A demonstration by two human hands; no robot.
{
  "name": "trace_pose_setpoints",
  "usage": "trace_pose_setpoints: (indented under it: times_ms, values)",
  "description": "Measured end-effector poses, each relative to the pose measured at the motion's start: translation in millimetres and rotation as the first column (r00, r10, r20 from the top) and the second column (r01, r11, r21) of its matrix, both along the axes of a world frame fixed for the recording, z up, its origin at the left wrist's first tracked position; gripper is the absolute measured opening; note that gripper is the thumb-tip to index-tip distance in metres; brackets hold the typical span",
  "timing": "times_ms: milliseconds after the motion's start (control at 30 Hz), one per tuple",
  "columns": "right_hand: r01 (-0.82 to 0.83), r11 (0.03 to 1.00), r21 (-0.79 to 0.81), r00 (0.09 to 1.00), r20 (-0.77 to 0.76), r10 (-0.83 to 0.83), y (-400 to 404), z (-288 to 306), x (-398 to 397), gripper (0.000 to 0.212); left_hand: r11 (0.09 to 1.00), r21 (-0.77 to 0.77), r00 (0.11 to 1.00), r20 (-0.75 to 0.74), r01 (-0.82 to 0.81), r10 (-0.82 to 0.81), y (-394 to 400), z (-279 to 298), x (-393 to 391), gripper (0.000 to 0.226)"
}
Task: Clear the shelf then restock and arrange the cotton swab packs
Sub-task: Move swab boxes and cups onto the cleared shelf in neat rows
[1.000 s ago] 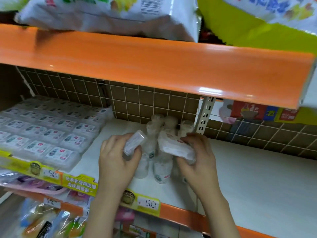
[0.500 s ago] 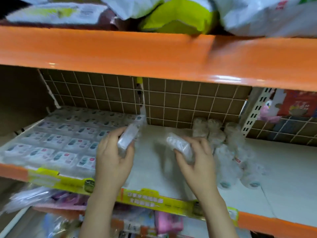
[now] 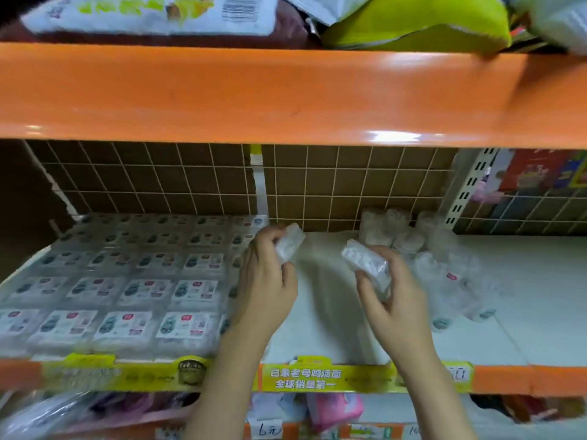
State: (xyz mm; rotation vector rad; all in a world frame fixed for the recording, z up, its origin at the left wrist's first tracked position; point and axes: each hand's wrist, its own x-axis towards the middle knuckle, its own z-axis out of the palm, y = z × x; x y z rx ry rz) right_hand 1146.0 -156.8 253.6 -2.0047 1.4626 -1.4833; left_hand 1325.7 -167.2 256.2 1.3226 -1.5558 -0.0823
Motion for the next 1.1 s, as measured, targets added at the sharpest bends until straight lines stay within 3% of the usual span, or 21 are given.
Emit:
trace_pose_setpoints:
  times_ms: [133, 233, 433, 533, 633, 767, 867, 967, 1100]
  values:
    - [0.05, 0.999, -0.02, 0.998, -0.022, -0.05, -1.5, 1.3, -15.6, 0.032, 0.999, 0.01, 0.95, 0.311, 0.033, -0.034, -58.6, -2.8, -8.3, 0.048]
    - [0.075, 0.997, -0.029, 0.996, -0.042, -0.076, -2.0, -0.9, -25.9, 0.032, 0.987, 0.156, 0.898, 0.428, 0.039, -0.103, -97.1, -10.5, -16.3, 0.045]
    - [0.117, 0.993, -0.014, 0.992, -0.054, -0.118, -10.2, -4.8, -37.8, 0.036, 0.929, 0.334, 0.715, 0.688, -0.163, -0.122, -147.5, -33.4, -15.7, 0.041]
    - [0.122, 0.992, -0.041, 0.991, -0.048, -0.124, -11.4, -4.4, -35.0, 0.034, 0.865, 0.416, 0.617, 0.769, -0.281, -0.169, -151.4, -49.0, -10.8, 0.051]
    - [0.099, 0.992, -0.081, 0.994, -0.045, -0.103, -11.5, -4.7, -30.4, 0.038, 0.813, 0.486, 0.575, 0.782, -0.322, -0.24, -151.4, -59.2, -6.7, 0.065]
    - [0.078, 0.992, -0.101, 0.995, -0.048, -0.084, -11.8, -7.0, -23.8, 0.04, 0.825, 0.411, 0.481, 0.854, -0.387, -0.2, -151.0, -51.8, -6.5, 0.062]
    - [0.066, 0.992, -0.105, 0.995, -0.072, -0.074, -13.9, -10.0, -22.5, 0.037, 0.826, 0.433, 0.529, 0.824, -0.36, -0.201, -151.5, -47.3, 0.5, 0.052]
    - [0.062, 0.996, -0.071, 0.994, -0.082, -0.068, -18.1, -15.0, -20.3, 0.036, 0.883, 0.367, 0.593, 0.794, -0.292, -0.134, -148.9, -37.0, 17.4, 0.038]
    - [0.014, 0.999, -0.033, 0.996, -0.086, -0.017, -25.5, -18.4, -5.4, 0.036, 0.851, 0.462, 0.758, 0.64, -0.248, -0.126, -137.4, -31.5, 54.3, 0.036]
